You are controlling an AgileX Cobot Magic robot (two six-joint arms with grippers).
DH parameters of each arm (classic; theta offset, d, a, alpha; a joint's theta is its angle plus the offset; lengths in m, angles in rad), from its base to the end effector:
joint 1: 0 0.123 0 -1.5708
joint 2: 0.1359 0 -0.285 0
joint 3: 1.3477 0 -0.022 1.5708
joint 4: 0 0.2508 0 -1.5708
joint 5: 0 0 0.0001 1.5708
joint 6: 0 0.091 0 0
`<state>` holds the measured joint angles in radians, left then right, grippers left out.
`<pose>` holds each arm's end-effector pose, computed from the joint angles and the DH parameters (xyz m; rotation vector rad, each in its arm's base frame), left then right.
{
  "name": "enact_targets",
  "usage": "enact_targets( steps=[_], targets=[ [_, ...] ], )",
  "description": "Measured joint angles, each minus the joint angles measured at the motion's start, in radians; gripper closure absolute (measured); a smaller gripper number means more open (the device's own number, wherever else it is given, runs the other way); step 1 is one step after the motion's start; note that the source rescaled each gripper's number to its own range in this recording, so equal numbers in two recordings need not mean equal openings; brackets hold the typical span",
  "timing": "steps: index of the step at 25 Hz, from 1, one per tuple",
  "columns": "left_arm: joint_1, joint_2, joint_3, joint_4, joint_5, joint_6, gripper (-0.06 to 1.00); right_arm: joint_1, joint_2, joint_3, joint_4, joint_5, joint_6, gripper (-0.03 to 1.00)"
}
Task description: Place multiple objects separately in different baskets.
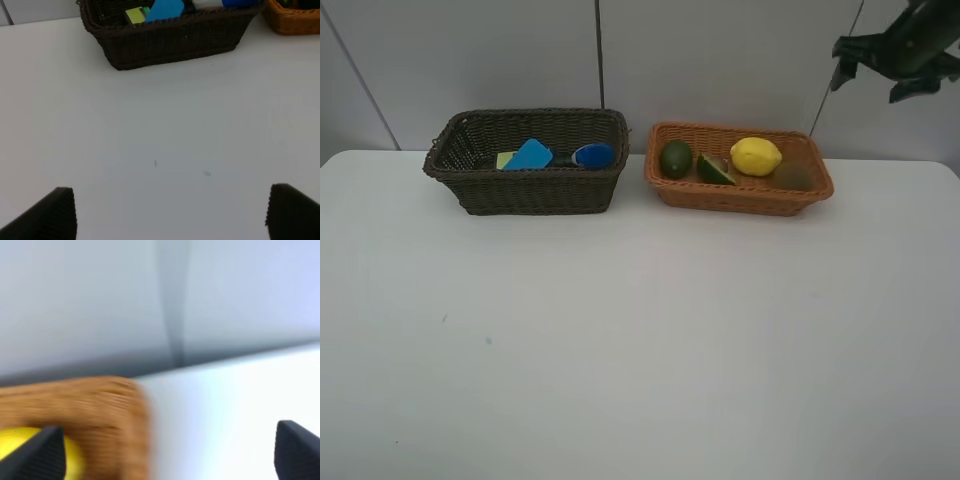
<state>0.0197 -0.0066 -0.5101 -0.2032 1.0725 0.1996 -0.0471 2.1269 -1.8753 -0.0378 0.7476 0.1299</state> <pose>-0.0081 -0.0163 0.2804 0.1946 2.0150 -0.1043 0.4879 -0.0253 0.2511 0.1960 2.4743 -0.0085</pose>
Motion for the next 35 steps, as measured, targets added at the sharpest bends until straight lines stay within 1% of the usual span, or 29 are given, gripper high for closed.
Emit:
enact_targets(
  steps=[3,4,5,9,12,14,19,22,25,29,32,35],
  targets=[
    [0.000,0.000,0.000,0.000,0.000,0.000,-0.06,-0.097,-0.038,0.130,0.061,-0.010,-0.020,-0.01],
    [0.000,0.000,0.000,0.000,0.000,0.000,-0.06,-0.115,-0.062,0.184,0.077,-0.015,-0.027,-0.01],
    [0.000,0.000,0.000,0.000,0.000,0.000,-0.06,-0.128,-0.109,0.291,0.093,-0.033,-0.039,-0.01],
    [0.000,0.000,0.000,0.000,0.000,0.000,-0.06,-0.130,-0.279,0.504,0.105,-0.094,-0.052,-0.01],
    [0.000,0.000,0.000,0.000,0.000,0.000,-0.06,-0.130,-0.450,0.697,0.108,-0.146,-0.054,-0.01],
    [0.000,0.000,0.000,0.000,0.000,0.000,-0.06,-0.130,-0.583,0.809,0.109,-0.158,-0.057,-0.01],
    [0.000,0.000,0.000,0.000,0.000,0.000,-0.06,-0.130,-0.909,1.068,0.051,-0.160,-0.058,-0.01],
    [0.000,0.000,0.000,0.000,0.000,0.000,-0.06,-0.130,-1.095,1.190,0.048,-0.127,-0.058,-0.01],
    [0.000,0.000,0.000,0.000,0.000,0.000,-0.06,-0.130,-1.293,1.274,0.048,-0.080,-0.058,-0.01],
    [0.000,0.000,0.000,0.000,0.000,0.000,-0.06,-0.130,-1.545,1.301,0.056,0.016,-0.054,-0.01],
    [0.000,0.000,0.000,0.000,0.000,0.000,-0.06,-0.130,-1.694,1.325,0.116,0.062,-0.050,-0.01],
    [0.000,0.000,0.000,0.000,0.000,0.000,-0.06,-0.130,-1.804,1.361,0.162,0.078,-0.051,-0.01]
  ],
)
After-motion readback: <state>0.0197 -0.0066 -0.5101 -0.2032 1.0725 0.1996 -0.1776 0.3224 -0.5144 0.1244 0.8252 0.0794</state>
